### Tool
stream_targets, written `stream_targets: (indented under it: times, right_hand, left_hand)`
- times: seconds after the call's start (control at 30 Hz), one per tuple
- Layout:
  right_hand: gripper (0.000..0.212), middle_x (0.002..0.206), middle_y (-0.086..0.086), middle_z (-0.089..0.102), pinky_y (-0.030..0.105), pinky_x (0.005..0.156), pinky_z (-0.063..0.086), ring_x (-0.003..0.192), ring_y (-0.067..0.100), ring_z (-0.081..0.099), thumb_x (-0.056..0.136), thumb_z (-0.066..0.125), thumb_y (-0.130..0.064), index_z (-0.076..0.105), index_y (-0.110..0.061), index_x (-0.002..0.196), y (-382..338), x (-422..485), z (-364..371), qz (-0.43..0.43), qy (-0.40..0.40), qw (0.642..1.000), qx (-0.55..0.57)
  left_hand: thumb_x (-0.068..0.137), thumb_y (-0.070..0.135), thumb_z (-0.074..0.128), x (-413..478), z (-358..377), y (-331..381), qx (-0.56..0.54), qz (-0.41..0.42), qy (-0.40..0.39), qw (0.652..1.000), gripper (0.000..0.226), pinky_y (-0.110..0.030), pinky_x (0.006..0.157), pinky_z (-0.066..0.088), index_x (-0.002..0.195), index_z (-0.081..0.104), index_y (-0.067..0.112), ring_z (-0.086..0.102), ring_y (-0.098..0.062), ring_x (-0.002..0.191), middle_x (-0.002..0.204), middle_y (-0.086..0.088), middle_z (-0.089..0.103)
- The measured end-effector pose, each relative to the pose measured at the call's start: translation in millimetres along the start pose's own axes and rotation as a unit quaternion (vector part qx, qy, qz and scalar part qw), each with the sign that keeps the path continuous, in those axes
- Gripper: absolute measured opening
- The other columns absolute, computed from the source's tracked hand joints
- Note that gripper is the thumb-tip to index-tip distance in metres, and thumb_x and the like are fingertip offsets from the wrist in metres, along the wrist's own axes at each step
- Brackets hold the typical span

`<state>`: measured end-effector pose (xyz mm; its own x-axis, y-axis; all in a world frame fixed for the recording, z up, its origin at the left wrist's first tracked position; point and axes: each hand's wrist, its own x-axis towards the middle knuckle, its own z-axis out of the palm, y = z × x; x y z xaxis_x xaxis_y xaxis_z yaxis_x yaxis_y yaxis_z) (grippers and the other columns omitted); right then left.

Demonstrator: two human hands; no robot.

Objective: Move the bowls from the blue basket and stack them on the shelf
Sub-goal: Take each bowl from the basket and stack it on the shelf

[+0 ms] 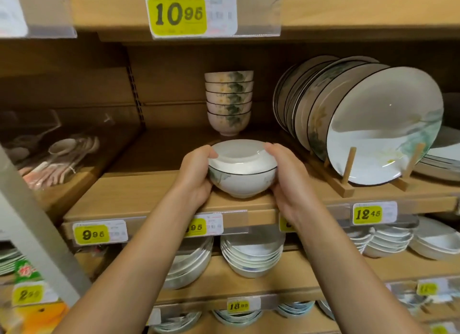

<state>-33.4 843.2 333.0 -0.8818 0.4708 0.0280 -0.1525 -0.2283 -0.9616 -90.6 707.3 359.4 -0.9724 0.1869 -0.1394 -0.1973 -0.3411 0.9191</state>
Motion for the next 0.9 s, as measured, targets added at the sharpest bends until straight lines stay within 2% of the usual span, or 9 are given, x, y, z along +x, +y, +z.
stream_targets:
  times: [0.07, 0.2, 0.3, 0.4, 0.6, 0.7, 0.77, 0.83, 0.9]
  right_hand:
    - [0.057, 0.113, -0.006, 0.061, 0.031, 0.077, 0.054, 0.103, 0.015, 0.061, 0.075, 0.062, -0.035, 0.050, -0.029, 0.131, 6, 1, 6, -0.020, 0.009, 0.999, -0.041]
    - [0.025, 0.107, 0.013, 0.070, 0.044, 0.094, 0.052, 0.103, 0.028, 0.065, 0.086, 0.053, -0.011, 0.065, -0.007, 0.108, -11, 16, 9, 0.047, 0.018, 0.998, 0.026]
    - [0.010, 0.093, 0.002, 0.071, 0.035, 0.084, 0.054, 0.096, 0.019, 0.067, 0.092, 0.058, -0.025, 0.065, -0.019, 0.096, -13, 23, -3, 0.024, 0.022, 0.999, 0.026]
    - [0.029, 0.100, -0.005, 0.073, 0.024, 0.074, 0.056, 0.096, 0.011, 0.070, 0.083, 0.066, -0.037, 0.066, -0.026, 0.110, -3, 18, -11, -0.029, -0.039, 0.999, -0.011]
    - [0.022, 0.096, 0.005, 0.075, 0.035, 0.087, 0.055, 0.100, 0.022, 0.069, 0.096, 0.055, -0.028, 0.071, -0.013, 0.099, -8, 19, -10, -0.049, -0.034, 0.995, -0.080]
    - [0.026, 0.095, -0.007, 0.076, 0.023, 0.078, 0.057, 0.096, 0.008, 0.071, 0.098, 0.054, -0.035, 0.078, -0.031, 0.087, -4, 11, -24, -0.053, -0.062, 0.995, -0.051]
    - [0.016, 0.110, -0.008, 0.073, 0.023, 0.087, 0.055, 0.105, 0.007, 0.068, 0.092, 0.062, -0.037, 0.073, -0.035, 0.104, -2, 6, -34, -0.036, -0.092, 0.995, -0.014]
    - [0.045, 0.125, 0.000, 0.067, 0.033, 0.101, 0.050, 0.114, 0.014, 0.064, 0.089, 0.068, -0.030, 0.058, -0.022, 0.132, -3, 6, -37, -0.018, -0.109, 0.994, 0.001]
    - [0.055, 0.130, 0.006, 0.063, 0.038, 0.107, 0.045, 0.119, 0.018, 0.061, 0.091, 0.066, -0.020, 0.047, -0.010, 0.142, -8, 6, -32, -0.014, -0.116, 0.993, 0.012]
  left_hand:
    - [0.081, -0.001, 0.045, -2, -1, -6, -0.013, 0.013, 0.011, 1.000, 0.024, -0.047, 0.092, 0.053, 0.089, 0.066, 0.006, 0.066, -0.035, 0.099, 0.096, -0.017, 0.071]
    - [0.089, 0.006, 0.047, -10, -5, -19, 0.015, 0.070, 0.003, 0.997, 0.036, -0.036, 0.082, 0.055, 0.123, 0.050, 0.018, 0.061, -0.022, 0.104, 0.111, -0.008, 0.061]
    - [0.090, 0.012, 0.049, -14, -13, -21, 0.029, 0.084, -0.017, 0.996, 0.046, -0.028, 0.074, 0.051, 0.133, 0.040, 0.024, 0.060, -0.016, 0.103, 0.116, -0.006, 0.058]
    - [0.088, 0.015, 0.049, -12, -20, -18, 0.087, 0.095, -0.038, 0.991, 0.047, -0.033, 0.083, 0.054, 0.134, 0.041, 0.023, 0.060, -0.018, 0.107, 0.121, -0.007, 0.058]
    - [0.089, 0.024, 0.062, -14, -27, -19, 0.120, 0.113, -0.049, 0.985, 0.045, -0.022, 0.073, 0.056, 0.129, 0.042, 0.025, 0.067, -0.011, 0.100, 0.117, -0.001, 0.062]
    - [0.083, 0.030, 0.068, -14, -41, -14, 0.106, 0.114, -0.062, 0.986, 0.046, -0.034, 0.090, 0.055, 0.125, 0.051, 0.024, 0.069, -0.010, 0.101, 0.120, -0.004, 0.067]
    - [0.071, 0.036, 0.072, -14, -49, -7, 0.142, 0.129, -0.071, 0.979, 0.065, -0.037, 0.097, 0.052, 0.132, 0.050, 0.027, 0.068, -0.002, 0.095, 0.124, 0.002, 0.063]
    - [0.068, 0.033, 0.075, -14, -51, -1, 0.182, 0.125, -0.094, 0.971, 0.080, -0.036, 0.099, 0.050, 0.141, 0.043, 0.029, 0.065, -0.001, 0.101, 0.132, 0.007, 0.057]
    - [0.070, 0.020, 0.082, -13, -50, 0, 0.183, 0.107, -0.135, 0.968, 0.085, -0.030, 0.092, 0.055, 0.144, 0.040, 0.025, 0.066, -0.005, 0.107, 0.125, 0.013, 0.064]
